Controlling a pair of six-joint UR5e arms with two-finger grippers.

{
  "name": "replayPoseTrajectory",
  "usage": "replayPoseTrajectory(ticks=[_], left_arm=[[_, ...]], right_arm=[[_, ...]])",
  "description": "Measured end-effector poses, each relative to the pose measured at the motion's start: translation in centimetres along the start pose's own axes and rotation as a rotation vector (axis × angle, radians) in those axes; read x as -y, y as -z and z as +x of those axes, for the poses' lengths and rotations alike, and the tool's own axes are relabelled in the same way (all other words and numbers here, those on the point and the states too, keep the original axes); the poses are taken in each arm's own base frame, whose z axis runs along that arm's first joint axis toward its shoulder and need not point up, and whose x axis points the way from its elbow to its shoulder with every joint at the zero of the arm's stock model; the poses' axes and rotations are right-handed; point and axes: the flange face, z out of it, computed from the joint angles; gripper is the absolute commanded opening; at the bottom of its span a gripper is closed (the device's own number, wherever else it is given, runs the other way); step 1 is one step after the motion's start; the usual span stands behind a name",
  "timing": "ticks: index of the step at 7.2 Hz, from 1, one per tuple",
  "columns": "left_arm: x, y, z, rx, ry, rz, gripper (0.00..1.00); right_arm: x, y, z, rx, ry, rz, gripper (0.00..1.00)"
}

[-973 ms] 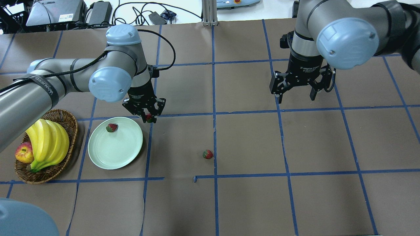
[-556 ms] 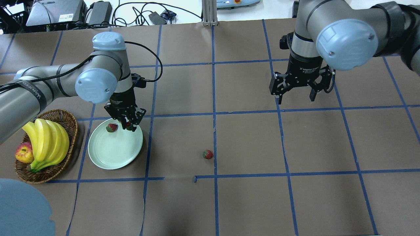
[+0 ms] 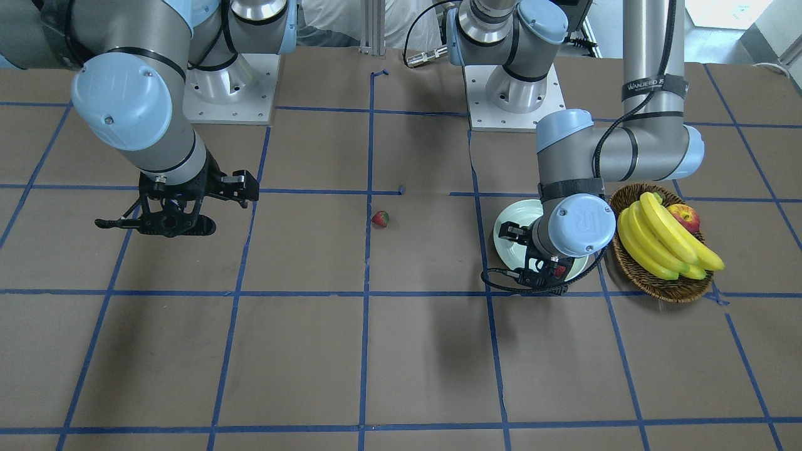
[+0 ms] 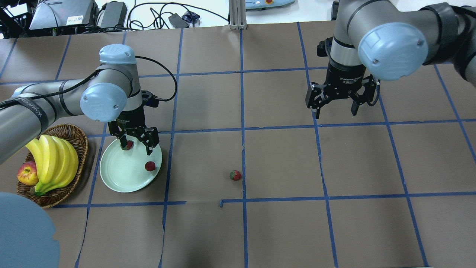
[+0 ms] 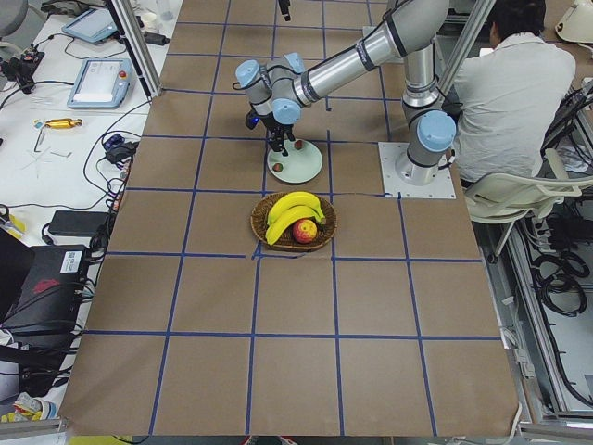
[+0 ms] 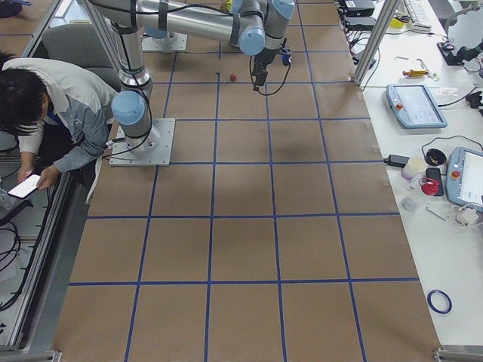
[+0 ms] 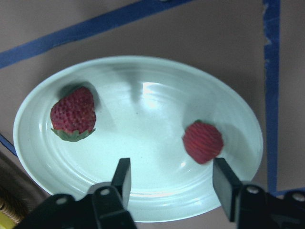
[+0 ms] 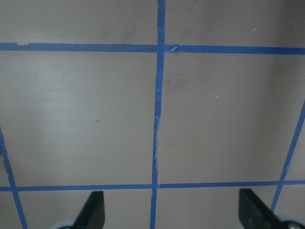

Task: Collect all strawberries into plate
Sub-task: 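Carry the second strawberry onto the plate and open the left gripper, then move the left gripper to the last strawberry and lower it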

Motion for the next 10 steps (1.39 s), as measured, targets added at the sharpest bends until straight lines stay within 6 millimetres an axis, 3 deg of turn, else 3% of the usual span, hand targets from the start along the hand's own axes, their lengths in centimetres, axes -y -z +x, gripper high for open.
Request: replayPoseTrajectory(ticks=[2,3,5,8,10], left_arm=[[0.6,3.1,1.7,-0.078,0.099,0.088,1.00],[0.8,4.4,4.1,-0.115,0.158,0.121,1.00],[1.1,5.5,11.1,-0.171,0.308,0.151,1.00],[0.6,3.8,20.3,-0.265,0.526,0.071,1.00],[0.6,2.0,22.9,-0.356,0.569,0.001,1.00]], right_arm=[[0.0,0.0,0.0,0.000,0.002,-0.001,1.00],[0.0,-0.1,0.0,0.000,0.001,-0.003,1.00],[-0.1,-0.3,0.0,0.000,-0.001,-0.007,1.00],[-0.1,-0.4,-0.1,0.001,-0.008,-0.008,1.00],[-0.2,-0.4,-0.2,0.001,-0.009,-0.008,1.00]])
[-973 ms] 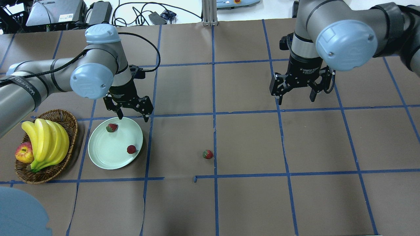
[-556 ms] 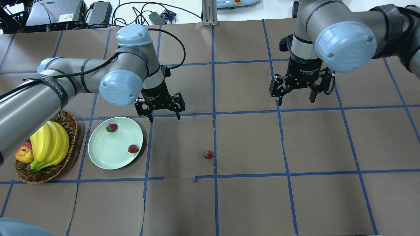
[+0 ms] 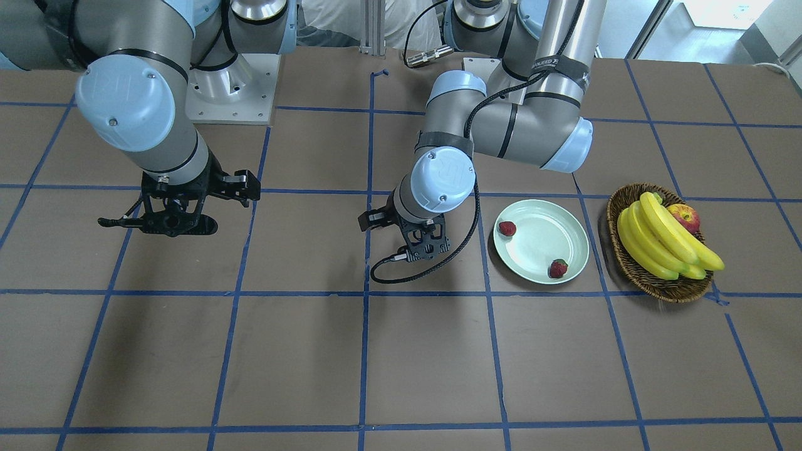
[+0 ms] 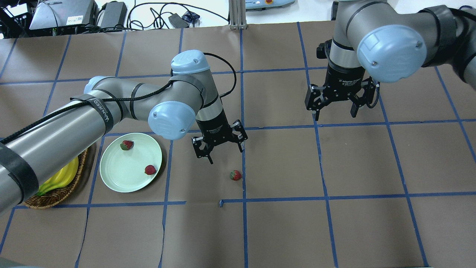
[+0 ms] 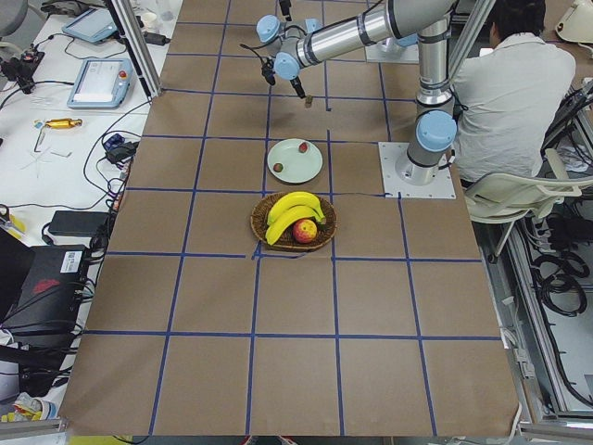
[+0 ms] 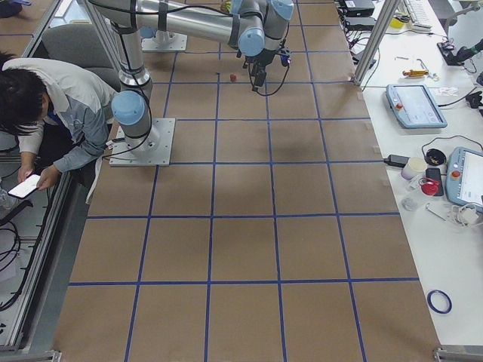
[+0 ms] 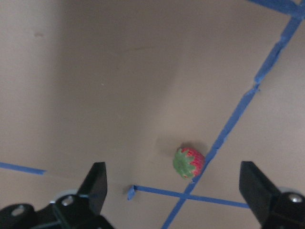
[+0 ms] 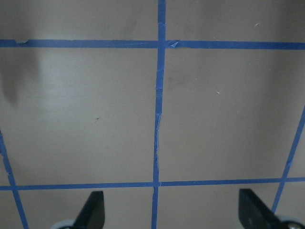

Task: Collect all strawberries into plate
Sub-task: 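Move the left gripper to the last strawberry and lower it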

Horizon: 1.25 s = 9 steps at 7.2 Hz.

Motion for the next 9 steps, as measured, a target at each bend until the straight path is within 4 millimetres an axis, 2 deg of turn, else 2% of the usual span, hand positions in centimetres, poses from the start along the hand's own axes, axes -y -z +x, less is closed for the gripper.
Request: replayPoseTrajectory(ticks=[2,4,5,8,9], left_arm=[[0.3,-3.0,-0.1,0.006,0.009,-0.051,1.00],[0.6,-5.0,-0.1,0.014,0.009,-0.087,1.00],[0.5,-5.6,0.1,0.007,0.007,-0.106,0.95],[0.6,-6.7,0.4,0.008,-0.023,-0.125,0.21],[0.6,-6.7,0.4,0.009,-0.034,-0.125,0.00]], right_arm=[[0.0,-0.2,0.0,0.001,0.000,-0.003,1.00],[-0.1,-0.3,-0.1,0.000,0.001,-0.006,1.00],[0.0,-0.4,-0.1,0.001,0.001,-0.007,1.00],[0.1,-1.0,-0.1,0.002,0.001,0.008,1.00],[0.1,-1.2,-0.1,0.002,0.002,0.010,1.00]])
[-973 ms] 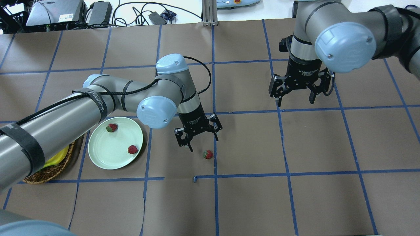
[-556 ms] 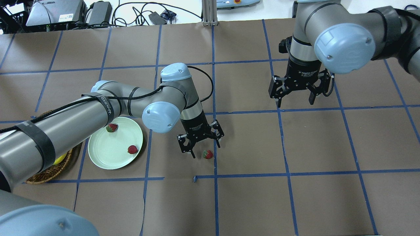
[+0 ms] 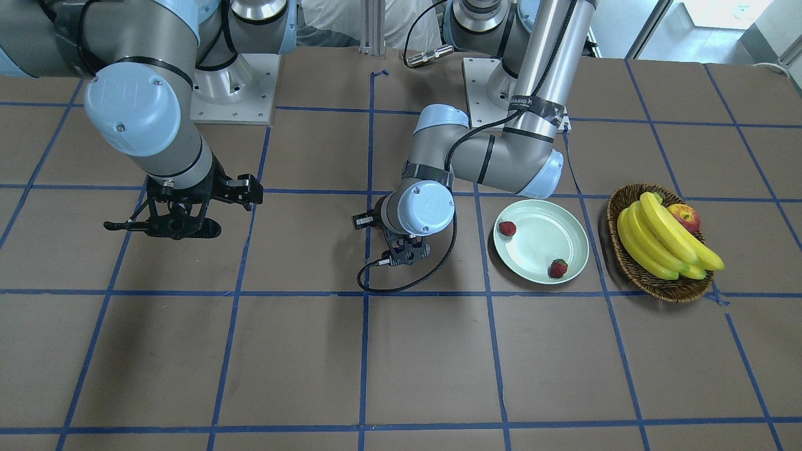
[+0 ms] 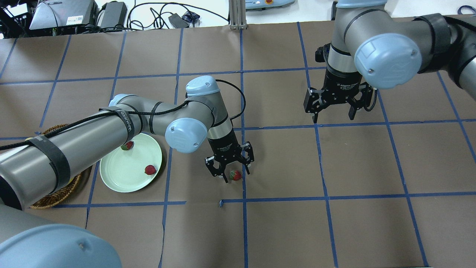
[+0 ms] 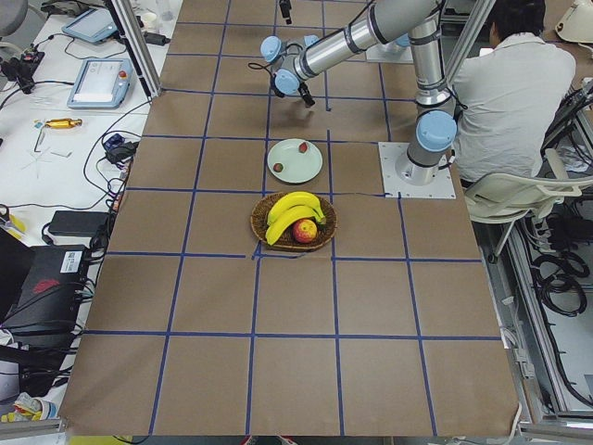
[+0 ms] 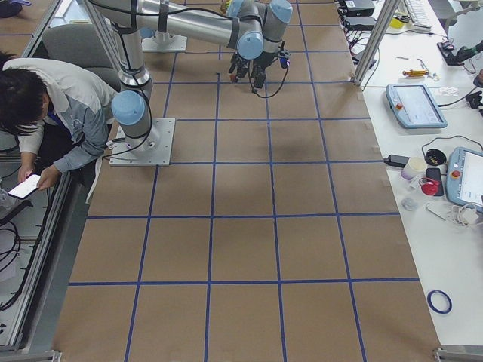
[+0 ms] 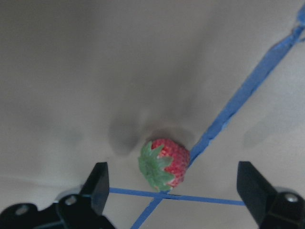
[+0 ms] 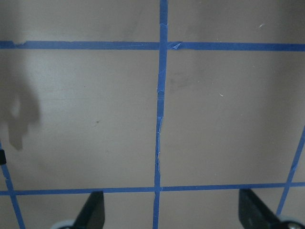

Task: Collect all strawberries into plate
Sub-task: 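Close the left gripper on the last strawberry and lift, then carry the last strawberry onto the plate and release it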

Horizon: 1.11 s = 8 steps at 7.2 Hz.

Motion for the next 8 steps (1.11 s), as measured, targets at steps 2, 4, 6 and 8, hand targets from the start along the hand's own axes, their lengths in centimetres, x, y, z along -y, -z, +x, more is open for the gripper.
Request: replayPoseTrajectory(ticks=[2,4,6,8], left_arm=[[0.0,0.0,0.0,0.002,-0.025,0.002,0.00],[0.0,0.8,0.0,0.013,-0.068,0.026,0.00],[0.6,4.9,-0.1,0.027,-0.113,0.100,0.00],[2.0,11.0,-3.5,0.087,-0.168,0.145,0.00]], right_arm=[[0.0,-0.1,0.0,-0.001,0.003,0.001,1.00],[0.0,-0.1,0.0,-0.002,0.008,0.004,1.00],[0.1,0.0,0.1,-0.002,0.010,0.009,1.00],[0.2,0.1,0.1,-0.003,0.009,0.018,1.00]])
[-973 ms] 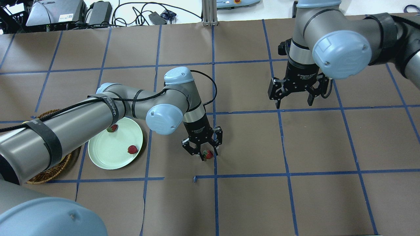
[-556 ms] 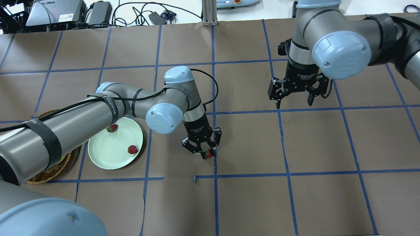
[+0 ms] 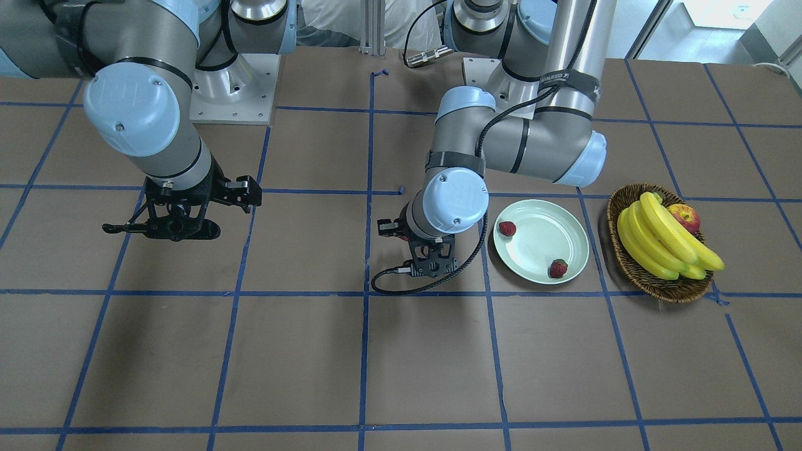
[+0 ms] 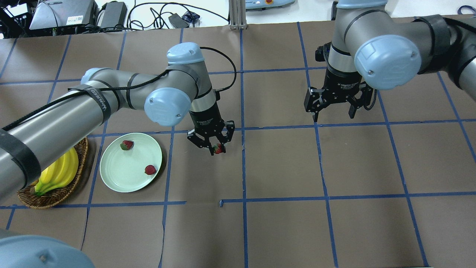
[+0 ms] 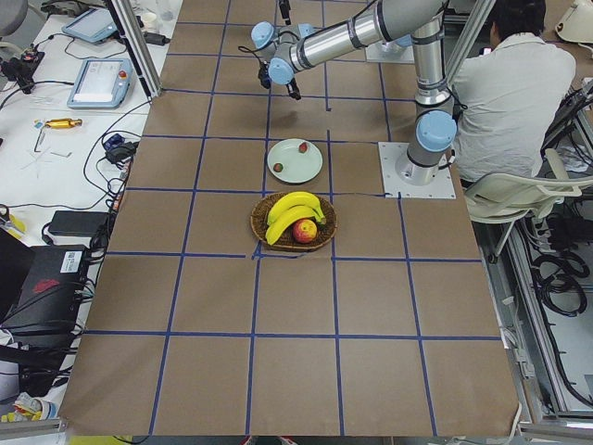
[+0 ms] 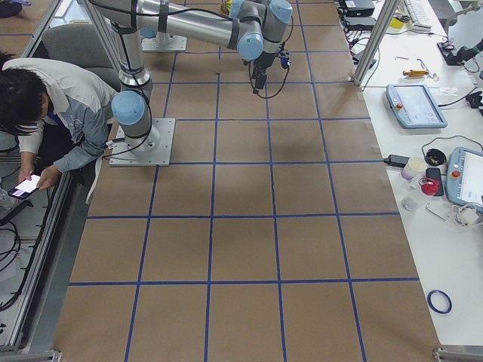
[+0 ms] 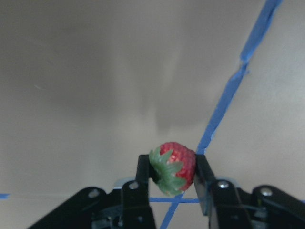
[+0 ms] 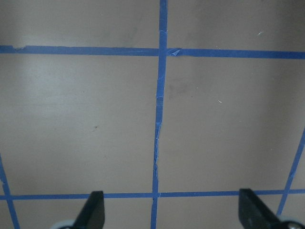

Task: Collect all strawberries into plate

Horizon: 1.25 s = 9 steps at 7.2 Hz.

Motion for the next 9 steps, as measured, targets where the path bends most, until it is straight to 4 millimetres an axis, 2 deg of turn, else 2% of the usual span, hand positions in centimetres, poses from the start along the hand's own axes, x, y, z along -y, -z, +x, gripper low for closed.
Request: replayPoseTrajectory(ticks=[2,4,5,6,7,8,9], left_arm=[[1.8,3.8,-7.6,0.080,-0.092,0.022,0.00],[4.1,5.0,-14.9,0.121,-0.204,0.013,0.00],[5.0,5.1,-17.8,0.136,-0.240,0.002,0.81],[5.4,4.8,-19.4,0.140,-0.257,-0.009,1.00],[5.7,4.5,-20.0,0.140,-0.262,-0.006,1.00],[5.8,5.0,-20.0,0.146,-0.268,0.025,1.00],[5.5,6.7,-19.3,0.159,-0.280,0.082,1.00]], right_arm=[[0.0,0.1,0.0,0.000,-0.001,0.004,1.00],[0.0,0.2,0.0,0.000,-0.002,0.007,1.00],[0.0,0.3,0.0,0.000,-0.002,0.008,1.00],[0.1,0.4,0.0,-0.001,-0.002,0.010,1.00],[0.1,0.5,0.1,-0.002,-0.003,0.012,1.00],[0.1,0.6,0.1,-0.003,-0.003,0.015,1.00],[0.0,0.7,0.1,-0.003,-0.006,0.016,1.00]])
